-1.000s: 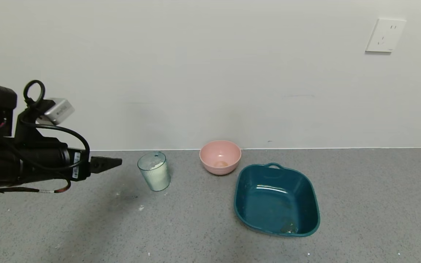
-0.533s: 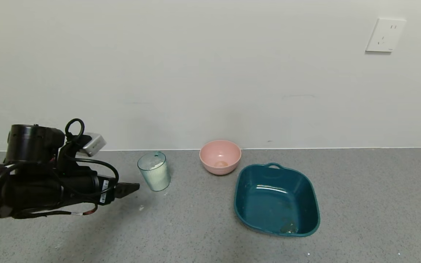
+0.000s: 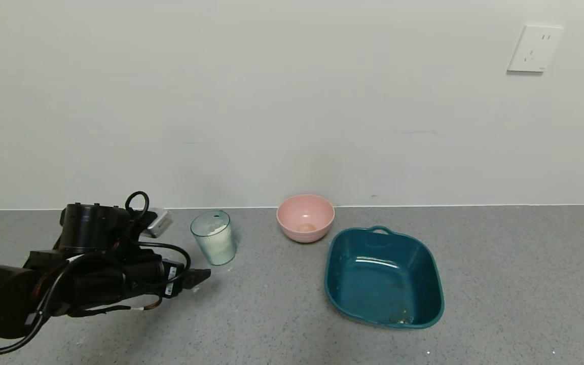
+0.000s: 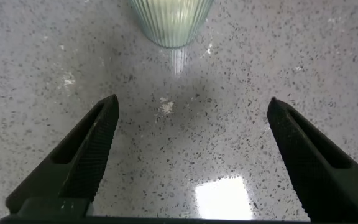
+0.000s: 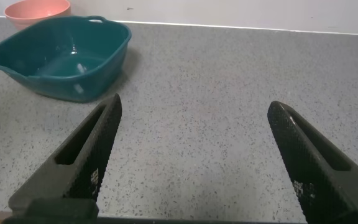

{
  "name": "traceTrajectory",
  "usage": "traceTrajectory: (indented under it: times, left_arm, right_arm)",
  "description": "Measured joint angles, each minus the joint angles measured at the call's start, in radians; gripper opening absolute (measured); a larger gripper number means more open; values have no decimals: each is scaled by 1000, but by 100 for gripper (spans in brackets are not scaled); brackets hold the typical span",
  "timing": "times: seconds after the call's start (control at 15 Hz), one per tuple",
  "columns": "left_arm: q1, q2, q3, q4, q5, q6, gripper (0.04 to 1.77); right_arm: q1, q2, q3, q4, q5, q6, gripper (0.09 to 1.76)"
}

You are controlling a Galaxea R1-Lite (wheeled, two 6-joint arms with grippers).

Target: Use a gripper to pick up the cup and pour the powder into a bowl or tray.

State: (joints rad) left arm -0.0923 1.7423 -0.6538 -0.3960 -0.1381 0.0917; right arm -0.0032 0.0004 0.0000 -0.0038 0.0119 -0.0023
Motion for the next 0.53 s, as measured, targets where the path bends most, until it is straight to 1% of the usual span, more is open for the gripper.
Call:
traceTrajectory:
  times: [0.27, 0.4, 0.53]
  left_arm:
    - [-5, 63, 8, -19, 0, -3, 172]
    - [-7, 95, 19, -98, -1, -3, 172]
    - [-13, 140, 43, -229, -2, -2, 172]
  right_arm:
    - [0, 0, 0, 0, 0, 0, 171]
    - [0, 0, 0, 0, -1, 0, 171]
    - [0, 0, 0, 0, 0, 0, 171]
